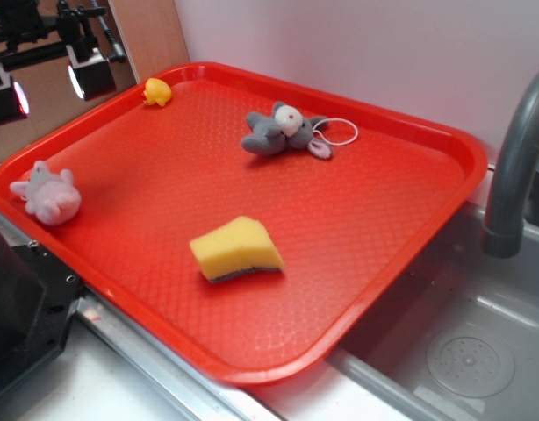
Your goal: Grab the pink bunny.
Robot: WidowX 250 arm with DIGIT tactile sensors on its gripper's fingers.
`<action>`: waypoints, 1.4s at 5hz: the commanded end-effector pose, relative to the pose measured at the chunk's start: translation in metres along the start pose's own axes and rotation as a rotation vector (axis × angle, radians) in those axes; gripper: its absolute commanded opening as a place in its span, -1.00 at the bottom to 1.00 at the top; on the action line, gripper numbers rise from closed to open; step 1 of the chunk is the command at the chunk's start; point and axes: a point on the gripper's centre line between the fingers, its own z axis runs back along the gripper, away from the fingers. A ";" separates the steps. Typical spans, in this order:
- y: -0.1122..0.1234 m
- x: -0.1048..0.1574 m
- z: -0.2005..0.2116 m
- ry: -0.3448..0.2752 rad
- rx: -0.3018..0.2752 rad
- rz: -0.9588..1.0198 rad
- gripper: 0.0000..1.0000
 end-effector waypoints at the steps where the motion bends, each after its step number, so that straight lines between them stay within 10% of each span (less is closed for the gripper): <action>1: 0.011 -0.003 0.003 -0.014 -0.016 0.016 1.00; 3: 0.040 0.007 -0.066 0.005 0.111 0.010 1.00; 7: 0.037 -0.007 -0.091 -0.023 0.093 -0.145 1.00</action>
